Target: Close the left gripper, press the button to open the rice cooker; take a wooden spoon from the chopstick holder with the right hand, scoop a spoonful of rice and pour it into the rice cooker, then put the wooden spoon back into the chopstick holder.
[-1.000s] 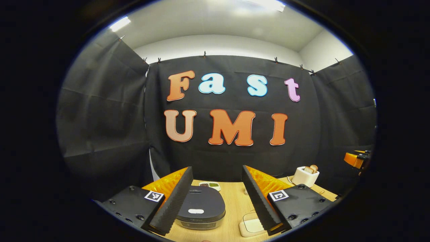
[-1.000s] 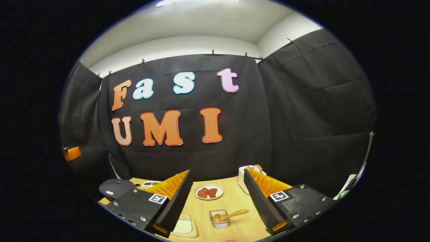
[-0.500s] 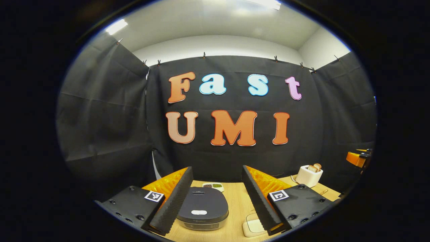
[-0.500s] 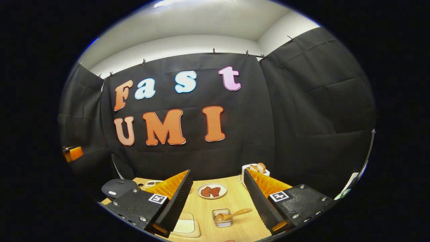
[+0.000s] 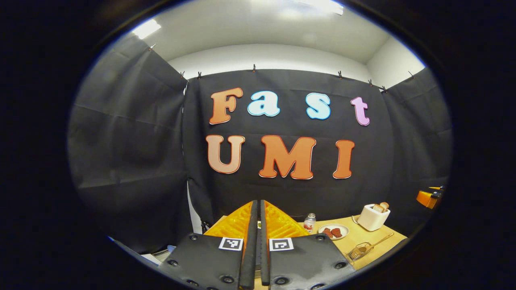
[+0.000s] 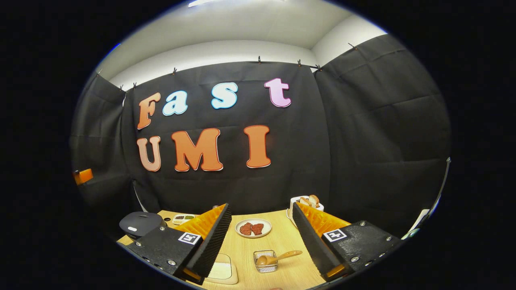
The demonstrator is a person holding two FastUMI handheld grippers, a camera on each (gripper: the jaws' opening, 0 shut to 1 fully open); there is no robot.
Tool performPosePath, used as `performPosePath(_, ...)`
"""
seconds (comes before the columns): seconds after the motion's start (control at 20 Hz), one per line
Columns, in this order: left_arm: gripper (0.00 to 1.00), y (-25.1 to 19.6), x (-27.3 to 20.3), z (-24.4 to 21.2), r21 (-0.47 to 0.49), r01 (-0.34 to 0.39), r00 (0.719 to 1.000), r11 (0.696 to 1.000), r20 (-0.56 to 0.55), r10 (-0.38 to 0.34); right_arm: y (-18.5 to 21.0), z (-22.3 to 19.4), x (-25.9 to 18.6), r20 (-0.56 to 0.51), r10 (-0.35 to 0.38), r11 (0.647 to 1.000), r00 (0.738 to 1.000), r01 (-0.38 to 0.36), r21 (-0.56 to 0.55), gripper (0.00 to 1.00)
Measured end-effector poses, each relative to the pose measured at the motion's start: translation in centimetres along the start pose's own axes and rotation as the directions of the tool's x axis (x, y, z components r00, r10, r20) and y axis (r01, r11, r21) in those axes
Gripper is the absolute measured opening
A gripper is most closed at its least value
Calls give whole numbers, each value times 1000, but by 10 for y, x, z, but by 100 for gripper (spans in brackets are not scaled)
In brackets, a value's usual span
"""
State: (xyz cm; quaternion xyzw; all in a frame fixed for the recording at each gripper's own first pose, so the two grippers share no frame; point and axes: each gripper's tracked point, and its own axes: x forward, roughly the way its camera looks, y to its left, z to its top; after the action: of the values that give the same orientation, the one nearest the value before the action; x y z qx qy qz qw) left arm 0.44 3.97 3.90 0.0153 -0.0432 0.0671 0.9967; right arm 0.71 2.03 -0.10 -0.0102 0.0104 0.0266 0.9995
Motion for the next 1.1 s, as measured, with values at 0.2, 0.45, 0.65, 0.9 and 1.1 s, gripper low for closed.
performPosePath(0.2, 5, 0, 1, -33, 19, 46, 996, 999, -77, -45, 4, -2, 4, -9, 1, 1000, 1000, -1, 11, 95)
performPosePath(0.45, 5, 0, 28, -84, -7, 88, 977, 996, -193, -87, 9, -10, 7, -32, 5, 1000, 999, -5, 6, 95)
performPosePath(0.65, 5, 4, 51, -130, -26, 84, 956, 996, -279, -88, 9, -16, 7, -48, -4, 1000, 999, 4, 5, 95)
performPosePath(0.9, 5, 14, 69, -186, -13, 73, 921, 997, -382, -73, 6, -17, 8, -55, -21, 1000, 998, 21, 4, 95)
performPosePath(1.1, 4, 21, 77, -226, -4, 62, 890, 998, -453, -57, 0, -21, 7, -68, -43, 999, 997, 43, 4, 95)
